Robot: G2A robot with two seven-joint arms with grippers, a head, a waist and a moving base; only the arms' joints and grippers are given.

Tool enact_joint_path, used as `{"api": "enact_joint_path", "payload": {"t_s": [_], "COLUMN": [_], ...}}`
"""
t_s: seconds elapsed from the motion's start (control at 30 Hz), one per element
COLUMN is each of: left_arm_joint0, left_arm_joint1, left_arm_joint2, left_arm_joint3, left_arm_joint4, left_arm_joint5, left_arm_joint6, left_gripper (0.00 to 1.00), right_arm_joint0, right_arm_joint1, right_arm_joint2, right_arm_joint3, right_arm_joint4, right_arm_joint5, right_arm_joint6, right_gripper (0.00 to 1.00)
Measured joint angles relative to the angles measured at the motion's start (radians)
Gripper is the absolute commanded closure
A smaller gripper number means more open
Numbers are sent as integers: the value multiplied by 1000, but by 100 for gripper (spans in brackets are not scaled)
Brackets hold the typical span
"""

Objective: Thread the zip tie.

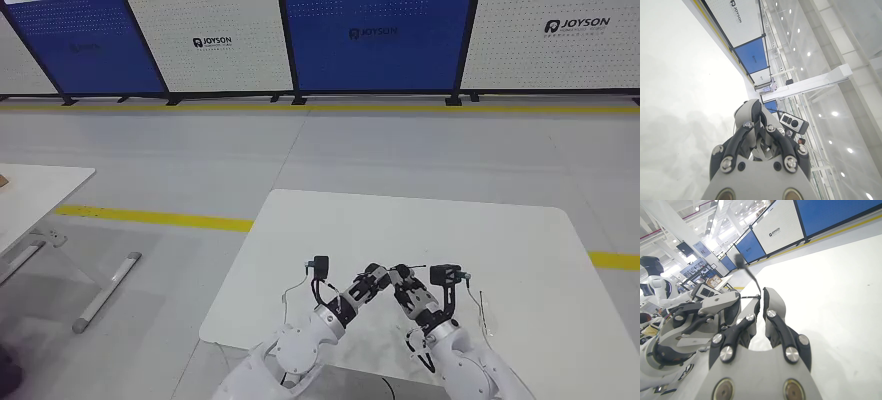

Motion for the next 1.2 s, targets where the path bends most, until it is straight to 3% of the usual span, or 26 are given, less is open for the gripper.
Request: {"api": "enact_joint_path", "payload": {"t_s": [0.87, 1.2], "left_arm_joint0": [21, 42], "left_arm_joint1": [1, 5], "left_arm_joint2": [-2, -9], "left_arm_joint3": [-38, -75], "left_arm_joint4": [4, 12], "left_arm_joint5": [-40, -56], "left_arm_joint6": [-24, -40], "left_gripper": [100, 100], "right_arm_joint0": [16, 21], "right_arm_joint1": [-6, -8], "right_arm_joint2": [-25, -29], "right_arm_joint3": [31, 42], "right_arm_joint4": [-23, -26], "right_arm_joint5": [8, 12], "right_arm_joint6": [24, 31], "right_gripper": [100, 100]}}
